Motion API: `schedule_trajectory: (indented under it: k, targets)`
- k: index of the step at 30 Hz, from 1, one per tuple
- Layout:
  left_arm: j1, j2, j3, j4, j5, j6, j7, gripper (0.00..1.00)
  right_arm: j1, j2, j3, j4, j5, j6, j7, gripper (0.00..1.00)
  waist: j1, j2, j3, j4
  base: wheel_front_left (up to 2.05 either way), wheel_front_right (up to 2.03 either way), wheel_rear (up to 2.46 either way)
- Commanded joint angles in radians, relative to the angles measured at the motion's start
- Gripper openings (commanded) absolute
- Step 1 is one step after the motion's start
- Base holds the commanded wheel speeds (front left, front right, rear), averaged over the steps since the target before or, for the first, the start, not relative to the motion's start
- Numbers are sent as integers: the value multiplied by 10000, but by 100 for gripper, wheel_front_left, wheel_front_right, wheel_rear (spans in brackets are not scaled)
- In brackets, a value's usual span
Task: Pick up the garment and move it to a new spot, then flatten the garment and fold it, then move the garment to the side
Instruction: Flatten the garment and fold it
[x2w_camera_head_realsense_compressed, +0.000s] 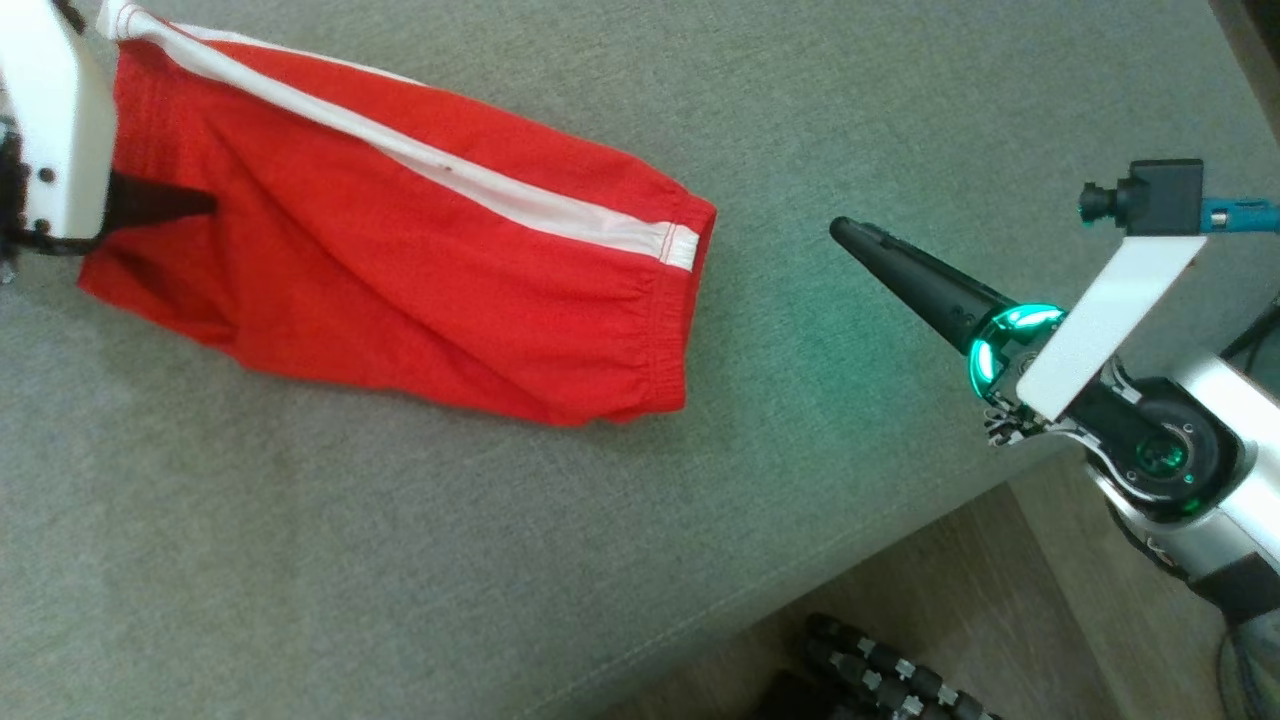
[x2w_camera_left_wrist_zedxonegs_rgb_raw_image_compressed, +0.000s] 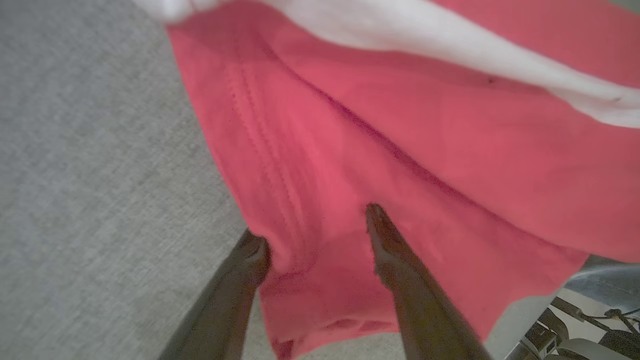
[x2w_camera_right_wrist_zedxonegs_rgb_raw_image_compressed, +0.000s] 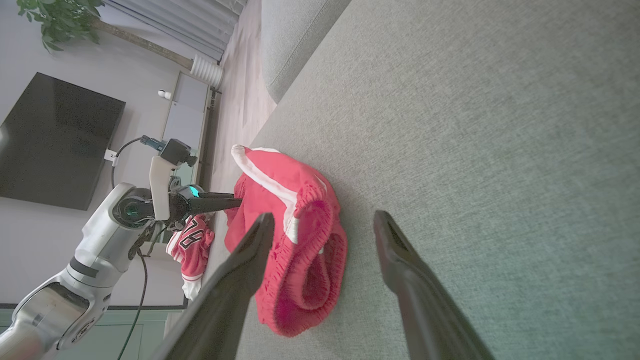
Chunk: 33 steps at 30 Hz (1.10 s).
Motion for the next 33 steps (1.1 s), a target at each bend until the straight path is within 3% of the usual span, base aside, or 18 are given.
schedule_trajectory:
  k: [1, 2, 3, 8, 15, 20, 25, 31, 32, 33]
  targets:
    - [-24, 57, 311, -90, -41, 0, 100, 40, 267, -215, -107, -194, -80, -7, -76, 100, 1, -1, -20, 14, 0, 0, 0]
    - [-4, 2, 343, -72, -117, 0, 93, 15, 269, -198, -100, -169, -107, -7, -60, 100, 1, -1, -52, 28, 0, 0, 0]
    - [12, -29, 355, -55, -169, 0, 110, 0, 272, -186, -95, -144, -131, -7, -44, 100, 1, -1, -89, 47, 0, 0, 0]
    - [10, 40, 214, 200, 122, 0, -12, 0, 311, -192, -82, -1, -223, -7, 45, 100, 1, -1, -411, 291, 0, 0, 0]
    - [482, -116, 354, 397, -405, 0, -114, 0, 451, -312, -18, 215, -255, -7, 278, 100, 1, -1, -1390, 1083, 0, 0, 0]
    - [1070, -207, 569, 95, -1347, 14, 261, 0, 574, -405, 15, 369, -217, -7, 434, 100, 1, -1, -2123, 1875, 0, 0, 0]
    - [1855, 5, 633, -432, -1851, 219, 193, 0, 585, -490, 14, 363, -389, -7, 438, 100, 1, -1, -2644, 2624, 0, 0, 0]
    - [2683, 192, 614, -787, -2107, 377, -160, 0, 666, -681, -29, 293, -436, -7, 449, 100, 1, -1, -2900, 3010, 0, 0, 0]
    - [2832, 205, 599, -816, -2105, 381, -282, 29, 679, -696, -30, 280, -440, -7, 452, 100, 1, -1, -2945, 3058, 0, 0, 0]
    - [2979, 213, 569, -824, -2077, 387, -404, 100, 694, -698, -20, 273, -444, -7, 459, 100, 1, -1, -2995, 3098, 0, 0, 0]
